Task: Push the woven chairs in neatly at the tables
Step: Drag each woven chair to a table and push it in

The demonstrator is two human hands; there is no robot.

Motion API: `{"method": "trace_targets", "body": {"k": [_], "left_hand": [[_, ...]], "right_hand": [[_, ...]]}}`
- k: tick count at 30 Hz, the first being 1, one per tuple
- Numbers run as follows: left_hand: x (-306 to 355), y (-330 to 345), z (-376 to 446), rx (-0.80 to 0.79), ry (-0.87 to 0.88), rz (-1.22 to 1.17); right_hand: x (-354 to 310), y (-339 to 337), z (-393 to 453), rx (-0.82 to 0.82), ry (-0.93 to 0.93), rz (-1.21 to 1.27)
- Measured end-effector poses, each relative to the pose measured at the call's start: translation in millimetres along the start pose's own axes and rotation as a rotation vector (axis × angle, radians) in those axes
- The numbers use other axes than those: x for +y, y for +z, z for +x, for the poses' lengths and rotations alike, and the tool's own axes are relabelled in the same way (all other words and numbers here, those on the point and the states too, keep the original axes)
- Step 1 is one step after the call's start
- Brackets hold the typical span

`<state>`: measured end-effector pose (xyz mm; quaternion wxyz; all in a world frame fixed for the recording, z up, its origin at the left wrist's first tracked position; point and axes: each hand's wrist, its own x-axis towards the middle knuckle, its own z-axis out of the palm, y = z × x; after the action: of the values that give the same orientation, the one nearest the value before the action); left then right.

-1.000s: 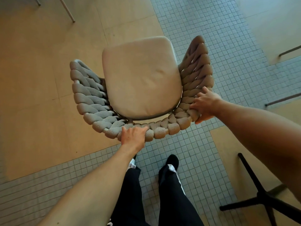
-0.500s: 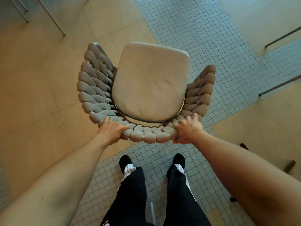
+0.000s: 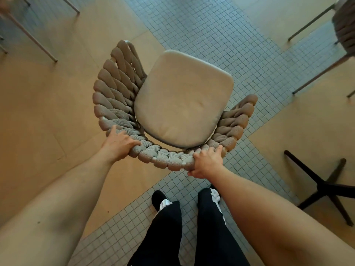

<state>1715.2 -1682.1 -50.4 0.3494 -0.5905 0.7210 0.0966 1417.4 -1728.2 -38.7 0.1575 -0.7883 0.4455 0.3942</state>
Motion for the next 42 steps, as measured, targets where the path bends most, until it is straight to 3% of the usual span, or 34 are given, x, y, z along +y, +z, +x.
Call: {"method": "trace_targets", "body": {"k": [6,8,10,12,15,17,19,21,23,25,27,33,42], "left_hand": [[5,-7,1,-0.191,-0.032,-0.138],[0,-16,2,-0.233,-0.001,-0.272],[-9,-27,4,-0.152,-0.037,-0.547],[-20,-32,9,0.032,-0.139,-0.76],[-35,-26,21,0.3,-0.39,-0.901],[-42,-22,26,0.402,-0.609,-0.976],[-49,-22,28,0.416,-0.871,-1.116],[-53,-19,29,0.321,-1.105,-1.339],[-54,-10,32,0.196,-1.21,-1.589],[-54,2,36,0.089,-1.201,-1.759],[-55,6,39,0.048,-1.161,-1.794],[-62,2,39,0.13,-1.143,-1.793],[-100,0,52,0.138,-0.963,-1.677]], "right_hand": [[15,0,-3,0.008,-0.104,0.079],[27,-3,-2,0.091,-0.133,0.202],[40,-5,0,0.3,-0.115,0.38],[52,-5,6,0.586,-0.012,0.607],[64,-9,12,0.811,0.341,1.062],[65,-13,14,0.756,0.602,1.389],[61,-12,12,0.597,0.803,1.686],[51,-1,12,0.393,0.911,1.912],[36,13,14,0.196,0.928,2.043],[21,20,15,0.124,0.93,2.141],[14,18,16,0.182,0.969,2.158],[0,8,13,0.294,1.023,2.14],[-56,13,1,0.339,1.125,2.281]]}}
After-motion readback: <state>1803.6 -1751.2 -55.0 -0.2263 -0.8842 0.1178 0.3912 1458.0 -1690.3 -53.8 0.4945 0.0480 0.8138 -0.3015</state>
